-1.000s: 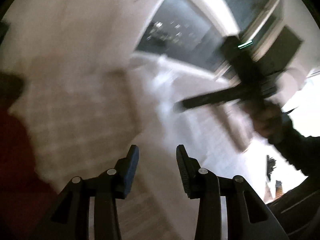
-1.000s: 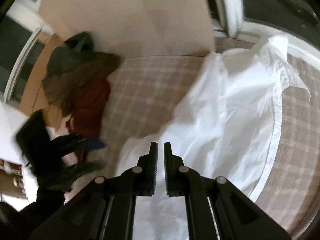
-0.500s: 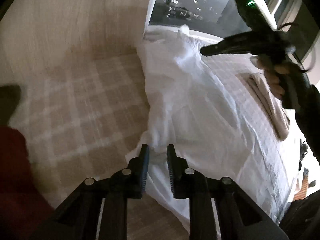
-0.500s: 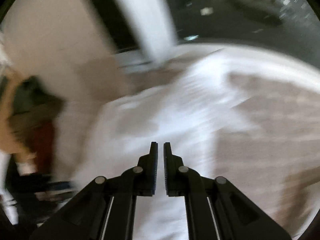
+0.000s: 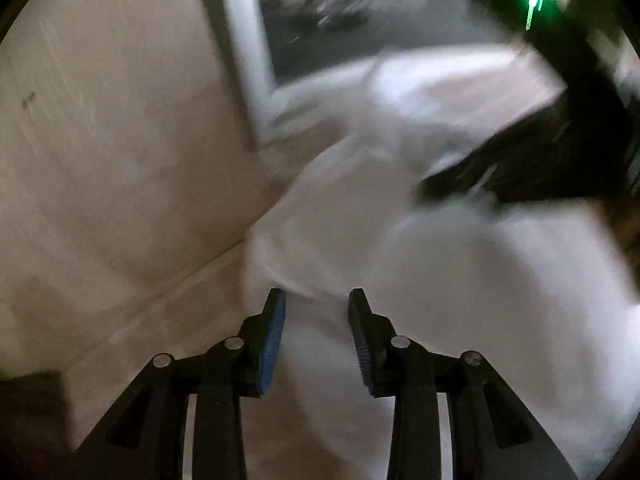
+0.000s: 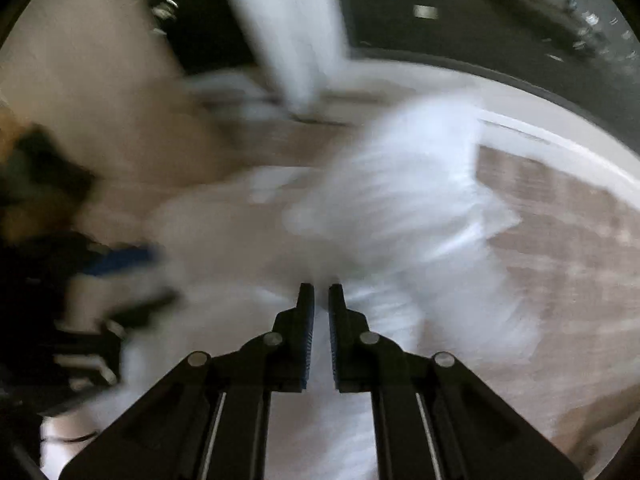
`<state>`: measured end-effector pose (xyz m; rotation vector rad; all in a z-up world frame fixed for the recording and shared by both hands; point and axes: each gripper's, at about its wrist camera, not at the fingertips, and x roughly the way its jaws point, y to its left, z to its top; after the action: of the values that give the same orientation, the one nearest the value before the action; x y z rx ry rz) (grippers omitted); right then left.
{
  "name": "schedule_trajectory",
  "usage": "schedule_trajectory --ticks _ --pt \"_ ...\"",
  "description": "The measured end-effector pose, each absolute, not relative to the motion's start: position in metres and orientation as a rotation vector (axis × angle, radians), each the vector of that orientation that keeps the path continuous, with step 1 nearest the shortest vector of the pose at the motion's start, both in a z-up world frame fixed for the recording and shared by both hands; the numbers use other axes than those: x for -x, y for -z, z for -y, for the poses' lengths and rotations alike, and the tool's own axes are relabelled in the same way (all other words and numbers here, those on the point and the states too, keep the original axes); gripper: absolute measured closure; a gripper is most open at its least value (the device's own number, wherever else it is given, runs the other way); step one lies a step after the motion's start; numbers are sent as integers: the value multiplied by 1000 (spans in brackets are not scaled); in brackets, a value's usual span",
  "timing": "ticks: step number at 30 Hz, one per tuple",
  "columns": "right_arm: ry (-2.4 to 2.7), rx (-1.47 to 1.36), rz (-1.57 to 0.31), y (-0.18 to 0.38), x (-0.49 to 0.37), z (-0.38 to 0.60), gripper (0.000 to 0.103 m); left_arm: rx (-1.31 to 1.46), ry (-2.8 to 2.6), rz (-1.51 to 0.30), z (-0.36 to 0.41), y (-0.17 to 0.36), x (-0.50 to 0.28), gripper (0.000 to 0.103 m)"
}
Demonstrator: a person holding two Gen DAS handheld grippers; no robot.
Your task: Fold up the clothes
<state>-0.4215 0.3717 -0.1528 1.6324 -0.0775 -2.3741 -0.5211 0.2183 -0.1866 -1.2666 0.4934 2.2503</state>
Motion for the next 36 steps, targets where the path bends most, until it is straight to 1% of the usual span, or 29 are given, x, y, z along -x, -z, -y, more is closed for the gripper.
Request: schedule_trajectory --ticks 1,2,4,7,8,9,10,11,12,14,15,16,17,19,20,21,22,23,24,25,26,27,30,33,34,35,36 --pt "2400 -1623 116 154 423 -382 103 1269 -2269 -492 -214 190 522 63" --pt "2417 -1595 170 150 421 -392 103 1264 -2284 -490 -211 189 522 61" --pt "2457 -1528 187 139 410 -402 101 1245 -2311 -466 -206 184 522 61" --pt "2346 -1466 280 136 395 -402 101 1167 -2355 -389 -202 169 521 63" --pt "2304 -1485 287 143 398 -396 101 1134 -2364 -378 -203 165 520 63" --pt "2262 -1504 294 150 400 -389 101 1124 -2353 -361 -204 161 520 66" --pt "2249 -1526 275 157 404 -384 101 1124 -2320 -324 -205 157 520 66" --pt "2294 -1543 216 163 411 -381 103 1124 -2283 -285 -206 153 520 66" --pt "2333 -1538 195 164 417 -383 103 1117 -2252 -276 -209 152 519 66" --pt "2384 -1523 220 156 421 -389 103 1111 -2182 -273 -218 153 515 66" --pt "2376 -1496 228 151 418 -388 101 1122 -2135 -271 -223 157 515 66" --pt "2351 -1483 217 148 415 -384 101 1138 -2116 -278 -223 162 518 65" --pt "2327 -1471 206 146 412 -381 101 1165 -2125 -315 -225 170 522 65" --pt "2287 -1490 175 152 412 -378 101 1216 -2164 -406 -232 187 530 70" --pt "2290 -1503 152 159 416 -377 101 1201 -2190 -453 -236 194 533 69" --pt "2335 -1503 120 165 424 -377 103 1181 -2227 -496 -238 195 533 73" --pt "2373 -1503 97 169 430 -378 103 1170 -2256 -550 -239 193 530 82" --pt "2391 -1506 112 168 432 -384 103 1160 -2283 -605 -241 192 527 84" --pt "2391 -1520 164 164 433 -392 103 1148 -2310 -661 -243 190 524 86" --pt "2396 -1521 198 159 429 -400 103 1131 -2317 -675 -241 185 518 85" --pt "2408 -1496 193 149 420 -405 103 1115 -2312 -647 -236 176 509 85" --pt "2414 -1472 182 141 409 -409 98 1100 -2306 -613 -231 168 501 84" --pt "2308 -1476 198 130 366 -416 98 1105 -2202 -464 -214 149 466 79" --pt "2123 -1548 295 143 314 -425 98 1131 -2041 -292 -195 135 425 73" --pt "2085 -1569 305 149 298 -424 98 1137 -1986 -237 -189 131 412 73" --pt "2071 -1591 286 159 288 -420 98 1177 -1934 -235 -188 140 396 72" --pt "2057 -1613 268 169 278 -417 99 1216 -1925 -270 -190 151 391 70"
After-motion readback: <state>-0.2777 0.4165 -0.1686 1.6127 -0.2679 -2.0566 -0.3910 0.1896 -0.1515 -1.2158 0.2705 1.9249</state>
